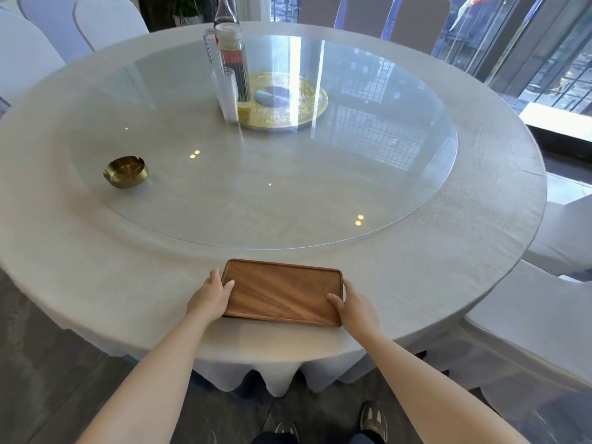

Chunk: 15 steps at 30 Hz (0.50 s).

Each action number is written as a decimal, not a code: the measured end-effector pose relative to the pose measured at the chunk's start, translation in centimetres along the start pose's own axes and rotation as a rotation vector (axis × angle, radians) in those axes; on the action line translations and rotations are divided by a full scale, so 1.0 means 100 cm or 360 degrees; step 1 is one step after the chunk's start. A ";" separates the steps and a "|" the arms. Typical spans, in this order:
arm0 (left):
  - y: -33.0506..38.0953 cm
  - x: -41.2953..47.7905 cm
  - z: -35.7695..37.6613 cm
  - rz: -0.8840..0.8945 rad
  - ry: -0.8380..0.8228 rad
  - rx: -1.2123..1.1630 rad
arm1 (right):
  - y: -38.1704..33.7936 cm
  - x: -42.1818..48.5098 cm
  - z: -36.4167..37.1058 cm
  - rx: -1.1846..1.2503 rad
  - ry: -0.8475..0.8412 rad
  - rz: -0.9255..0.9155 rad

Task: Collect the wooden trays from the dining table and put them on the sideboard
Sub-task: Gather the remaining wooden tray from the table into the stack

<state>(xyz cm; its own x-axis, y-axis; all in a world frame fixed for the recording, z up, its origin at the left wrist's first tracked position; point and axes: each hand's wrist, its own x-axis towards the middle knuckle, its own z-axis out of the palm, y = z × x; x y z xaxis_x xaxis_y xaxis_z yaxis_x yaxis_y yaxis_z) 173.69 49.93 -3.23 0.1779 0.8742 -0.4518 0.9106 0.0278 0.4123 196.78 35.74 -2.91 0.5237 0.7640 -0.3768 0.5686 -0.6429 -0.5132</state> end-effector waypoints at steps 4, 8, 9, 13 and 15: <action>0.004 0.003 -0.002 -0.0074 -0.0047 -0.0137 | -0.002 -0.003 0.003 0.0174 -0.0052 0.0119; 0.004 0.007 -0.003 -0.0119 -0.0164 -0.0303 | -0.007 -0.001 0.006 0.0374 -0.0069 0.0244; 0.003 0.008 -0.003 -0.0148 -0.0184 -0.0353 | -0.007 0.000 0.005 0.0409 -0.0082 0.0275; 0.002 0.013 0.000 -0.0189 -0.0194 -0.0341 | -0.005 0.002 0.003 0.0466 -0.0128 0.0301; 0.003 0.014 0.000 -0.0195 -0.0150 -0.0360 | -0.003 0.002 0.002 0.0517 -0.0122 0.0307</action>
<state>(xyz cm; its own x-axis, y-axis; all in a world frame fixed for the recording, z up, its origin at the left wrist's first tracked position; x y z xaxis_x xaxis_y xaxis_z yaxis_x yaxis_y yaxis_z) 174.22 51.17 -3.74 0.1150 0.8090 -0.5764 0.8228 0.2476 0.5116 196.55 36.07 -3.00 0.5456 0.6403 -0.5407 0.2269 -0.7339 -0.6402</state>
